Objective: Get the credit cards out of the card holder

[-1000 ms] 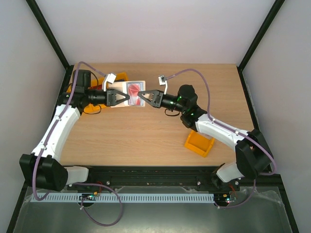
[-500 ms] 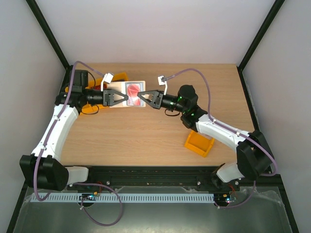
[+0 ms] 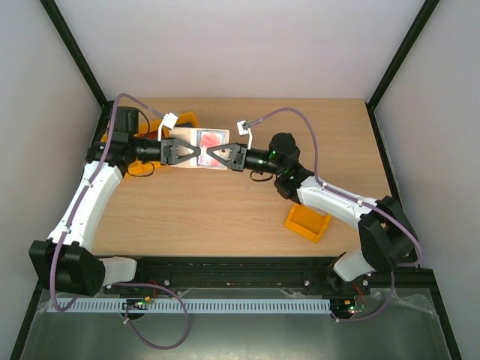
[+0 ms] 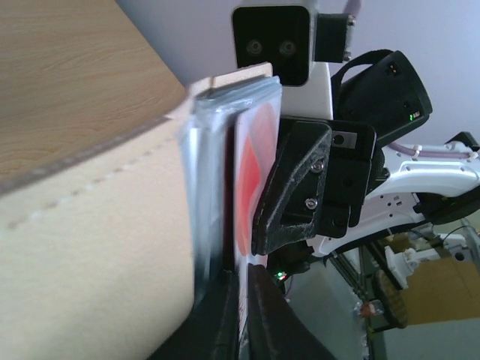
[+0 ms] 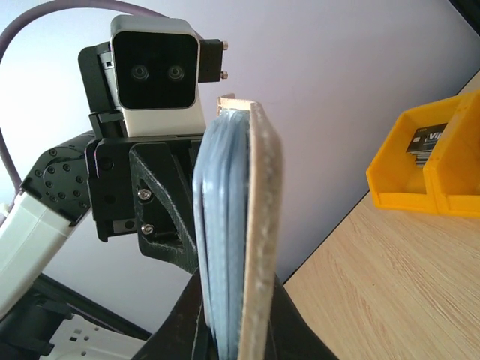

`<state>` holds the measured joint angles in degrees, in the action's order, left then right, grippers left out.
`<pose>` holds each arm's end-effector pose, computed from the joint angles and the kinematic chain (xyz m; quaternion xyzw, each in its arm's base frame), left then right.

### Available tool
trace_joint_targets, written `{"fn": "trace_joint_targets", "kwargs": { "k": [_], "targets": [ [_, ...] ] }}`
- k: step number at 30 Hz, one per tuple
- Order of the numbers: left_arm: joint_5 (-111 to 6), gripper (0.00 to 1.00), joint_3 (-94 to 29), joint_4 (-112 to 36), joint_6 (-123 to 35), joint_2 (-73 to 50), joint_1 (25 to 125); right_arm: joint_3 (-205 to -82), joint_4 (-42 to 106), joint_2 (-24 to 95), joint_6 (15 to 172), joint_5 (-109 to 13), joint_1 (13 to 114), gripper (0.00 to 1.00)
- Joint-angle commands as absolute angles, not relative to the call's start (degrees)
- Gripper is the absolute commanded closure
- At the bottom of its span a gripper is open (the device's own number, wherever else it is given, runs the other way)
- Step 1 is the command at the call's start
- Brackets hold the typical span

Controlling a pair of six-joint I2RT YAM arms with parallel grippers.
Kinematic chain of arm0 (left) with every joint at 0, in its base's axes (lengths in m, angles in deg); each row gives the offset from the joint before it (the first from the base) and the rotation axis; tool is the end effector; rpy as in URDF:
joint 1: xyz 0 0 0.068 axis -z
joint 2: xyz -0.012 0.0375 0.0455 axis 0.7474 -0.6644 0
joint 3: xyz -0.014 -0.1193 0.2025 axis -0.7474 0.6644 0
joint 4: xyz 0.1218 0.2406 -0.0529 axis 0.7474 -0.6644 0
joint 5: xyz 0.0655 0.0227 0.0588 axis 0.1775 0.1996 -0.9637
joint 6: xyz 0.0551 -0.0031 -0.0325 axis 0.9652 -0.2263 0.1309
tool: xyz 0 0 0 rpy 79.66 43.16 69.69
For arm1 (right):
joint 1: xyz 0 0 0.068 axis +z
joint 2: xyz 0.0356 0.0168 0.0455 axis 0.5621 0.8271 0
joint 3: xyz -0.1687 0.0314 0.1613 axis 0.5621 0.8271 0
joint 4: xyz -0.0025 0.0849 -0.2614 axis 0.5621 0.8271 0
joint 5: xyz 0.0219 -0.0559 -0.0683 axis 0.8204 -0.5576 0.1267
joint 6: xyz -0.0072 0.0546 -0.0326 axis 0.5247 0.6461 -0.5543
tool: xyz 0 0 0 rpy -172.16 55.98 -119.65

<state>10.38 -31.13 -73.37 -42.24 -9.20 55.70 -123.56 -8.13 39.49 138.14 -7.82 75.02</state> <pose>0.2815 -0.0835 0.3245 0.2506 0.7298 -0.5660 0.2903 0.2496 0.2644 0.2790 -0.2546 0.6167 0.6856 0.2913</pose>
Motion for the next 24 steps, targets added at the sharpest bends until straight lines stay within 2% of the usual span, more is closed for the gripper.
{"fn": "trace_joint_targets", "kwargs": {
  "k": [1,5,10,13,19,22,24],
  "targets": [
    [11.57,0.89,-30.46,-70.93,-43.24,-7.84,57.96,-124.28,-15.06,40.14,140.79,-5.60,76.34,0.98],
    [10.55,0.78,-29.04,-70.80,-43.32,-7.81,60.77,-124.58,-19.25,40.71,143.43,-5.77,76.56,0.98],
    [9.21,0.77,-28.47,-70.95,-42.98,-7.85,61.35,-124.48,-23.42,41.04,146.00,-6.37,76.56,0.98],
    [6.68,0.72,-27.56,-70.87,-42.59,-7.84,62.42,-124.56,-23.66,40.92,146.34,-7.74,76.61,0.98],
    [-5.07,0.69,-25.51,-67.71,-40.58,-8.24,63.08,-124.19,-27.75,41.19,148.48,-4.92,76.91,0.98],
    [-4.26,0.63,-25.05,-66.52,-40.61,-8.91,63.34,-123.42,-29.60,40.85,149.61,-4.70,76.92,0.98],
    [-3.76,0.65,-25.26,-65.98,-40.86,-9.21,64.28,-123.56,-29.90,40.83,149.93,-4.80,76.92,0.98]
  ]
}}
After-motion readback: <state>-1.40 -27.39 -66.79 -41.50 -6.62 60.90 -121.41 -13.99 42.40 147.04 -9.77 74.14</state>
